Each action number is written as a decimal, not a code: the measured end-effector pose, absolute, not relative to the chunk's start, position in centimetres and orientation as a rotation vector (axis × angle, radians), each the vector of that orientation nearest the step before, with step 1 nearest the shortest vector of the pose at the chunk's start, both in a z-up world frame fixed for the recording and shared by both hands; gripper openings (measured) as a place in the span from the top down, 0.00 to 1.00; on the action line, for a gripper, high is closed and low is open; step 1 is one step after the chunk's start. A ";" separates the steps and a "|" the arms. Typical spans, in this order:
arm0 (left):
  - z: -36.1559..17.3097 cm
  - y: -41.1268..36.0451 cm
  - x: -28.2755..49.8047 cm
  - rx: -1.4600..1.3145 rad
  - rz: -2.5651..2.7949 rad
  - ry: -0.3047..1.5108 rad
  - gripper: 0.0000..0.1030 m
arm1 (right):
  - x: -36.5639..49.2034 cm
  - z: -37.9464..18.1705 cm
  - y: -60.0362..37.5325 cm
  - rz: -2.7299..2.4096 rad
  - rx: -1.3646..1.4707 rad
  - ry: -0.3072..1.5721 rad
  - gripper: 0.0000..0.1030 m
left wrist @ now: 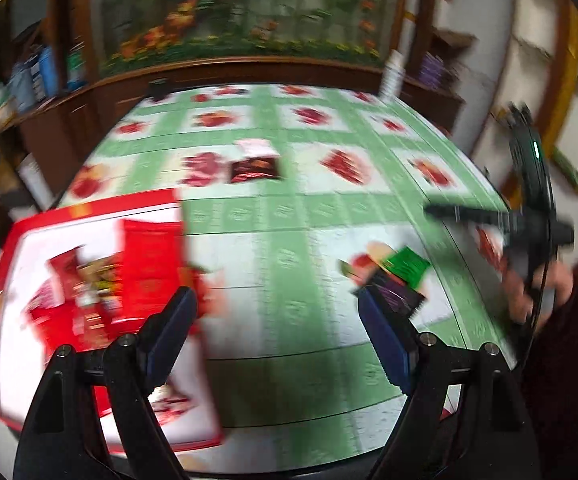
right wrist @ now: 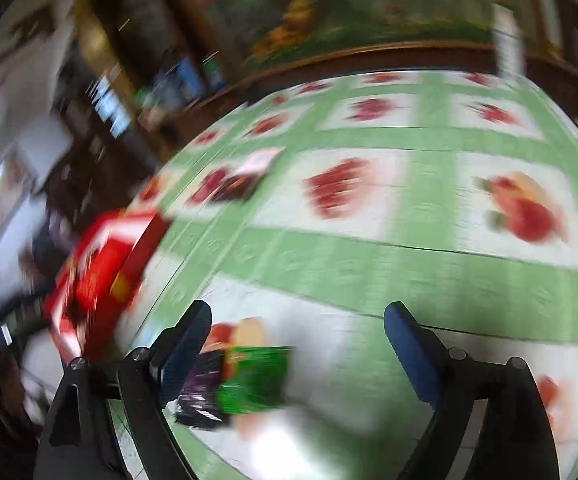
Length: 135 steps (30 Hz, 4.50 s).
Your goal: Organize snacks
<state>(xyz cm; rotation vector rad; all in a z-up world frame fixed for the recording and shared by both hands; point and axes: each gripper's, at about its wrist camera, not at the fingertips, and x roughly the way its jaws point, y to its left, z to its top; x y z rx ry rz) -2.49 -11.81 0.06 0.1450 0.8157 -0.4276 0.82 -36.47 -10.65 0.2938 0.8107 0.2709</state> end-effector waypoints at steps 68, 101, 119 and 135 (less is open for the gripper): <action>-5.5 -13.6 -0.7 0.011 -0.473 0.926 0.83 | -1.1 -13.8 -27.6 0.140 -0.070 0.938 0.35; -2.3 -9.7 -1.9 -0.058 -0.511 0.814 0.89 | -2.9 -12.2 -27.7 0.287 0.230 0.917 0.59; 2.2 5.7 -2.3 -0.110 -0.197 0.645 0.89 | 3.3 -5.5 -11.1 0.670 0.261 0.826 0.60; 0.9 9.1 -2.4 -0.155 -0.142 0.634 0.59 | 9.2 -7.1 -9.5 0.661 0.459 0.789 0.39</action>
